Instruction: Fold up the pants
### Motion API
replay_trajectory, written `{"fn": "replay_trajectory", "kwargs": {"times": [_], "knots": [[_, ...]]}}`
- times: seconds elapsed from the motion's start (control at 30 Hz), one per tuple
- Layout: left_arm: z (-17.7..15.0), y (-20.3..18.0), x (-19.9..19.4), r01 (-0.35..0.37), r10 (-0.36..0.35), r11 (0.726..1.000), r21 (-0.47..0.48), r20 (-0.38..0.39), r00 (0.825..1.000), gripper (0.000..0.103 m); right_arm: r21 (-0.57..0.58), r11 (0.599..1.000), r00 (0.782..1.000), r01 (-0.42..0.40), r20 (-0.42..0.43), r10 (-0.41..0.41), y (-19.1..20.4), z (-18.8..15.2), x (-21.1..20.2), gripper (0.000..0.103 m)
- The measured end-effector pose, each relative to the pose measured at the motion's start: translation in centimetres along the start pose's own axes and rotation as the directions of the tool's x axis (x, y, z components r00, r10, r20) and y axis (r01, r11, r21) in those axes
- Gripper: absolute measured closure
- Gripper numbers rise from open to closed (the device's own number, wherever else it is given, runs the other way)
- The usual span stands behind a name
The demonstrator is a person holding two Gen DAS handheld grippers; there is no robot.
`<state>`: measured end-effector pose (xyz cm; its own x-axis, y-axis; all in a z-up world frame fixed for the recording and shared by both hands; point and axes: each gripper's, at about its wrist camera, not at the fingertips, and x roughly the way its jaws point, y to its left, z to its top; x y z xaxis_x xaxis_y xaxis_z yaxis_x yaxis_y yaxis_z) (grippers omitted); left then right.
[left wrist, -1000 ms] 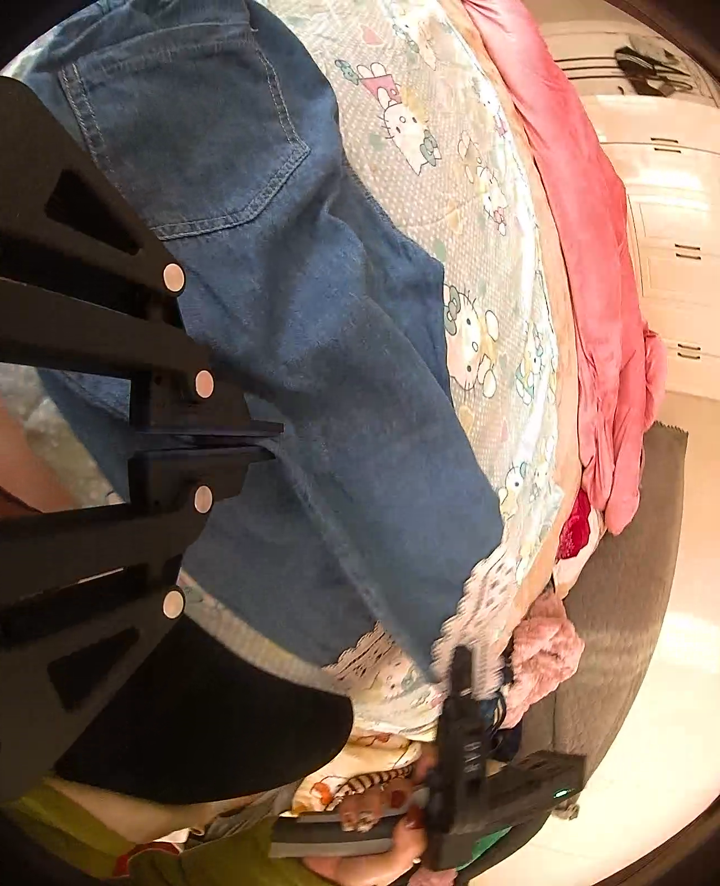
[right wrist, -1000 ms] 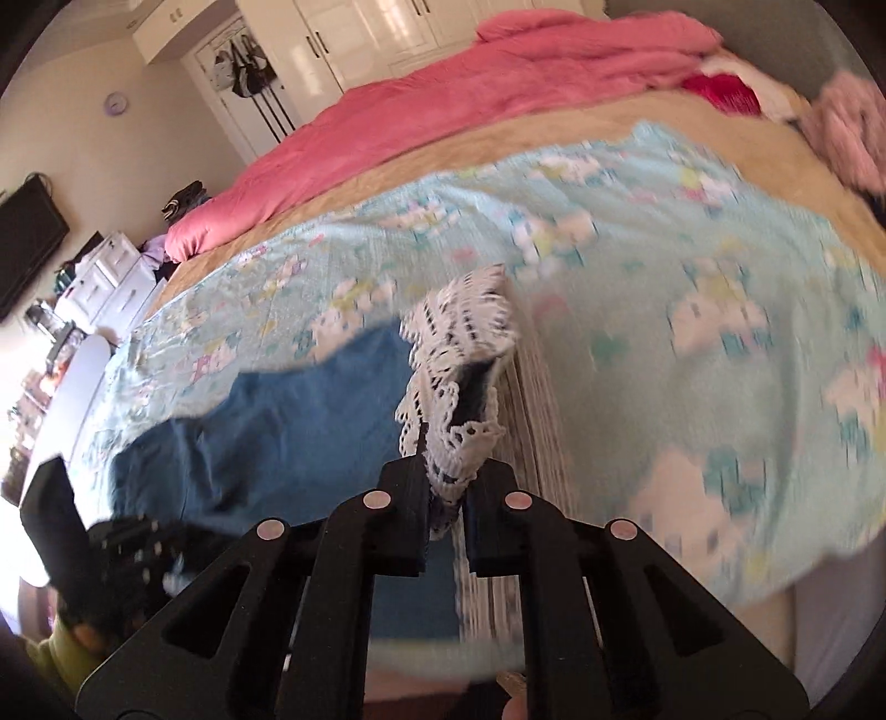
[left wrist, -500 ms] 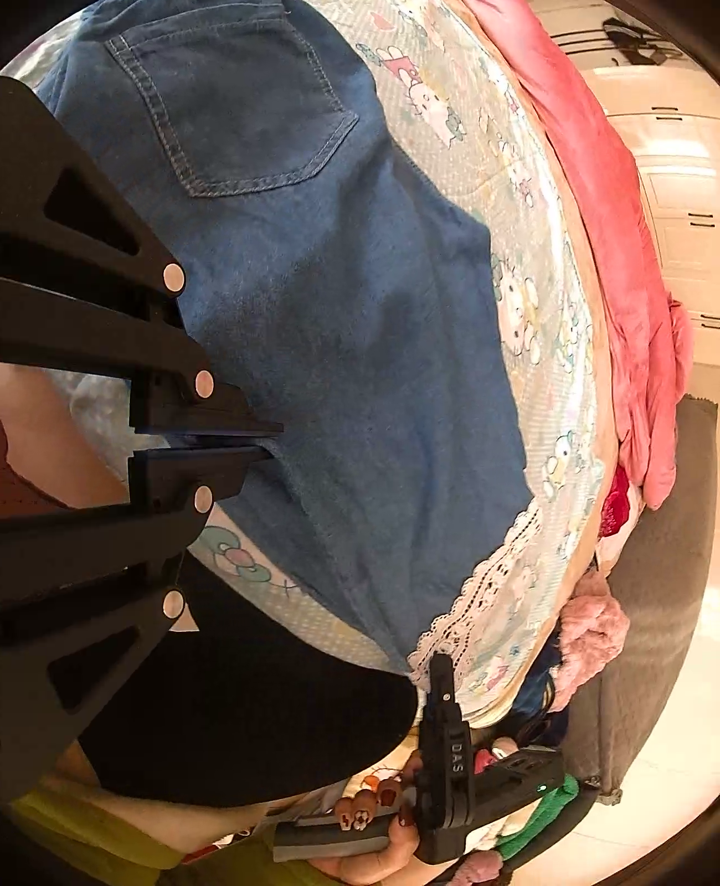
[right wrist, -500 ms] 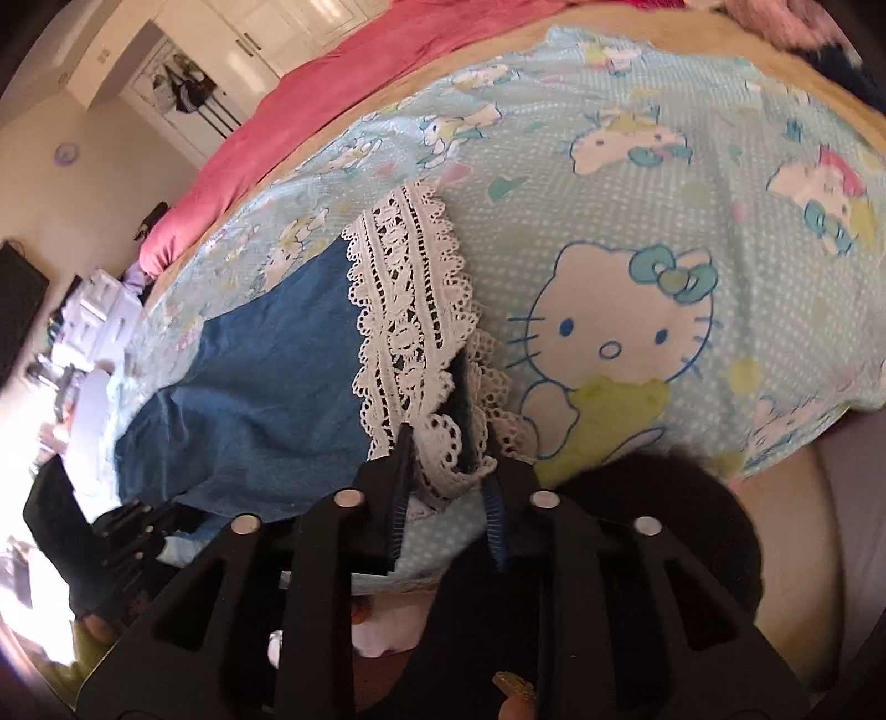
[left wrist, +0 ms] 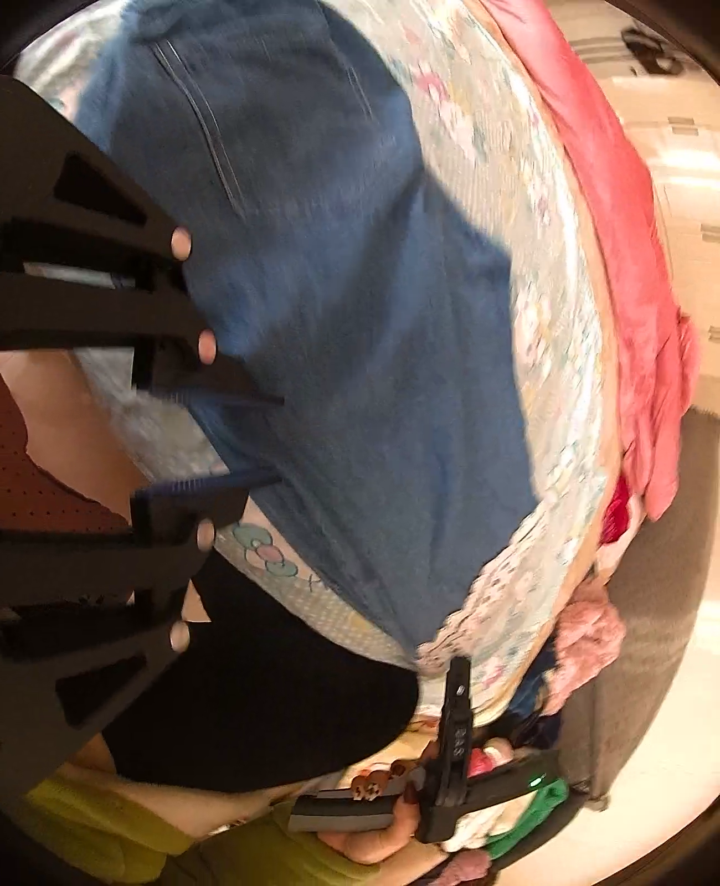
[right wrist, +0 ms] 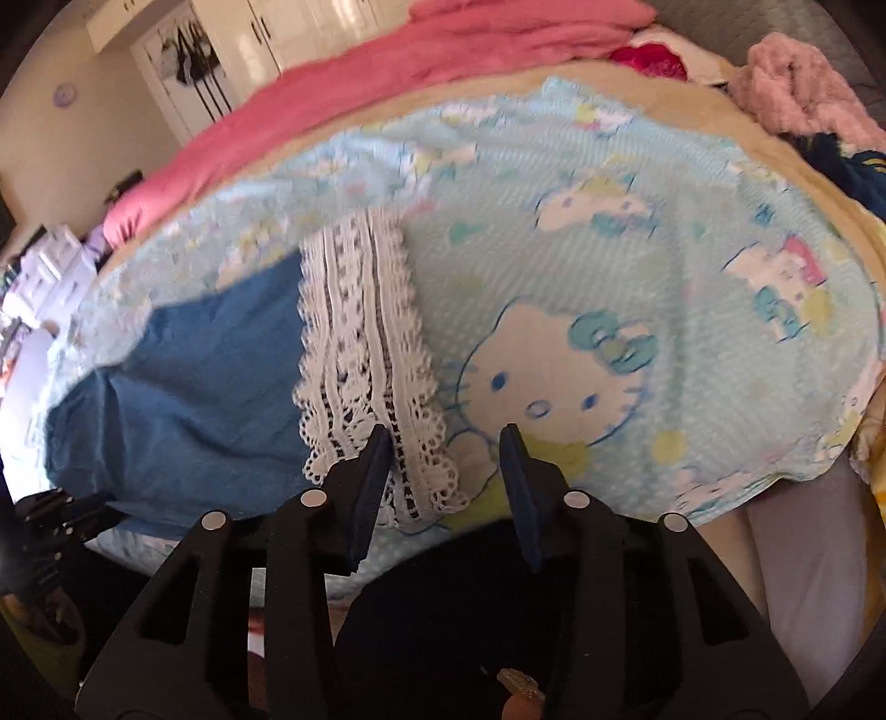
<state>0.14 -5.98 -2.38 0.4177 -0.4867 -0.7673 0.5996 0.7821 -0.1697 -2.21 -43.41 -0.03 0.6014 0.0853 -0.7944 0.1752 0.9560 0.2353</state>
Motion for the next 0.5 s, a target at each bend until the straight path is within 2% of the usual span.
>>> {"fn": "replay_trajectory", "kwargs": {"times": [0.07, 0.13, 0.17, 0.23, 0.3, 0.37, 0.4, 0.43, 0.5], "knots": [[-0.1, 1.6, -2.1, -0.044, 0.046, 0.998, -0.045, 0.045, 0.998, 0.056, -0.027, 1.000, 0.999, 0.006, 0.038, -0.005, 0.4, 0.4, -1.2, 0.066], [-0.4, 4.0, -4.3, -0.116, 0.126, 0.986, -0.117, 0.084, 0.988, 0.046, -0.066, 0.998, 0.998, -0.025, 0.048, 0.028, 1.5, 0.6, -1.6, 0.064], [-0.7, 6.0, -5.7, -0.169, 0.190, 0.968, -0.187, 0.102, 0.976, 0.039, -0.091, 0.995, 0.998, -0.044, 0.044, 0.048, 2.3, 0.7, -1.6, 0.063], [-1.1, 8.6, -7.3, -0.227, 0.269, 0.930, -0.289, 0.114, 0.957, 0.034, -0.158, 0.985, 0.996, -0.076, 0.029, 0.082, 4.0, 0.6, -1.2, 0.060], [-1.8, 11.5, -8.7, -0.301, 0.364, 0.866, -0.400, 0.091, 0.927, 0.023, -0.207, 0.973, 0.995, -0.099, 0.001, 0.102, 5.5, 0.4, -0.5, 0.059], [-2.6, 13.7, -9.1, -0.370, 0.443, 0.804, -0.466, 0.053, 0.895, 0.009, -0.241, 0.963, 0.993, -0.118, -0.036, 0.112, 6.7, 0.1, 0.5, 0.054], [-2.9, 14.5, -8.8, -0.392, 0.461, 0.783, -0.483, 0.026, 0.887, 0.009, -0.258, 0.959, 0.993, -0.119, -0.055, 0.109, 7.1, -0.2, 1.0, 0.053], [-3.1, 15.2, -8.3, -0.400, 0.458, 0.773, -0.492, -0.003, 0.889, 0.009, -0.273, 0.956, 0.993, -0.111, -0.067, 0.096, 7.5, -0.4, 1.4, 0.051], [-3.3, 15.8, -6.8, -0.358, 0.405, 0.793, -0.494, -0.012, 0.914, 0.018, -0.289, 0.952, 0.993, -0.104, -0.087, 0.082, 7.8, -0.9, 1.9, 0.047]]}}
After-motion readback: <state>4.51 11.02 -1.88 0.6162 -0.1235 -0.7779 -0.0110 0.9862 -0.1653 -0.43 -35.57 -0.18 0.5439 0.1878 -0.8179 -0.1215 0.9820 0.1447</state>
